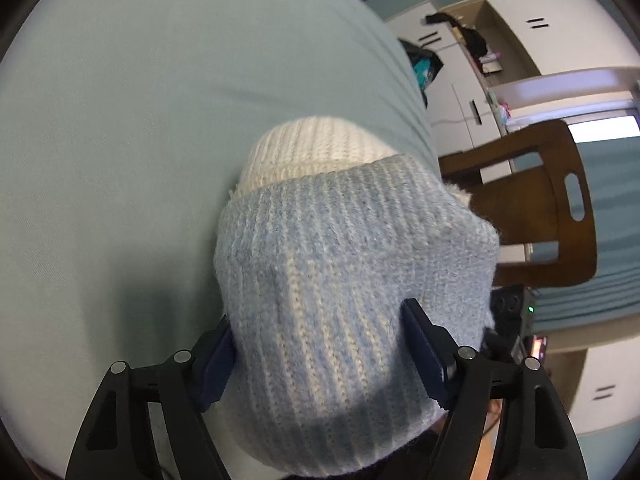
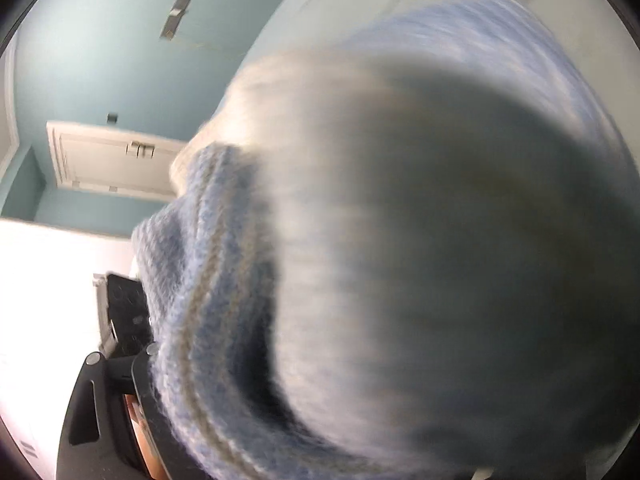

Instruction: Fold small clothes

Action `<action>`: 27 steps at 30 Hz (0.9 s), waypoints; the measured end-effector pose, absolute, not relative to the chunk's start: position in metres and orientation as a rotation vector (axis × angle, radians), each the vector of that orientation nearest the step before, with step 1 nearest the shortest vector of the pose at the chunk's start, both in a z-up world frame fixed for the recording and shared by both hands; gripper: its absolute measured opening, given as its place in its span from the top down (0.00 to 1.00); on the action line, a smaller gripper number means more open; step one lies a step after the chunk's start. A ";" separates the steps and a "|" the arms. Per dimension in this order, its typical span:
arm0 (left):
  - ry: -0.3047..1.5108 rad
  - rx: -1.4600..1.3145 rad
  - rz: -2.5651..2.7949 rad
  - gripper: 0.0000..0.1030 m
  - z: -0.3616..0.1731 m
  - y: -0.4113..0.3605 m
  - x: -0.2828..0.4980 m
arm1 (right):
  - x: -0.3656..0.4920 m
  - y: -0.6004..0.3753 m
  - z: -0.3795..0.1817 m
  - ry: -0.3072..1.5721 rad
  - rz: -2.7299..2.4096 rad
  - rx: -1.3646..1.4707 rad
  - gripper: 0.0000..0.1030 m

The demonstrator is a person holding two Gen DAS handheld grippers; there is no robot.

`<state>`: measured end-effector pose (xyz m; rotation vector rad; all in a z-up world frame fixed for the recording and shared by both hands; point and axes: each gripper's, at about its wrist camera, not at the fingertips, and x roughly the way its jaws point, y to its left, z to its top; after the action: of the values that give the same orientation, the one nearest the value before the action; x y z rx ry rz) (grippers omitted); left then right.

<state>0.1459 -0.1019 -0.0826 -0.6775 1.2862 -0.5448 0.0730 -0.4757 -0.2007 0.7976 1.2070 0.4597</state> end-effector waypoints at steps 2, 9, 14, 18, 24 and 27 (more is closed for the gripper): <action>1.257 -0.674 -0.533 0.25 -0.075 -0.089 0.162 | 0.085 -0.461 -0.194 1.183 0.493 0.774 0.14; 1.155 -0.655 -0.446 0.25 -0.071 -0.040 0.237 | 0.156 -0.412 -0.192 1.170 0.560 0.716 0.15; 1.136 -0.772 -0.445 0.24 -0.103 -0.016 0.279 | 0.202 -0.387 -0.193 1.147 0.540 0.640 0.15; 1.166 -0.861 -0.454 0.20 -0.122 -0.009 0.289 | 0.217 -0.381 -0.198 1.149 0.560 0.618 0.13; 1.172 -0.778 -0.334 0.15 -0.101 -0.006 0.272 | 0.207 -0.404 -0.205 1.254 0.537 0.657 0.04; 1.083 -0.601 -0.151 0.15 -0.054 0.002 0.253 | 0.191 -0.411 -0.185 1.313 0.445 0.607 0.03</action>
<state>0.2529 0.0019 -0.0543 -0.6009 1.0833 -0.1506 0.1907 -0.4114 -0.1855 0.6069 1.3126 0.4451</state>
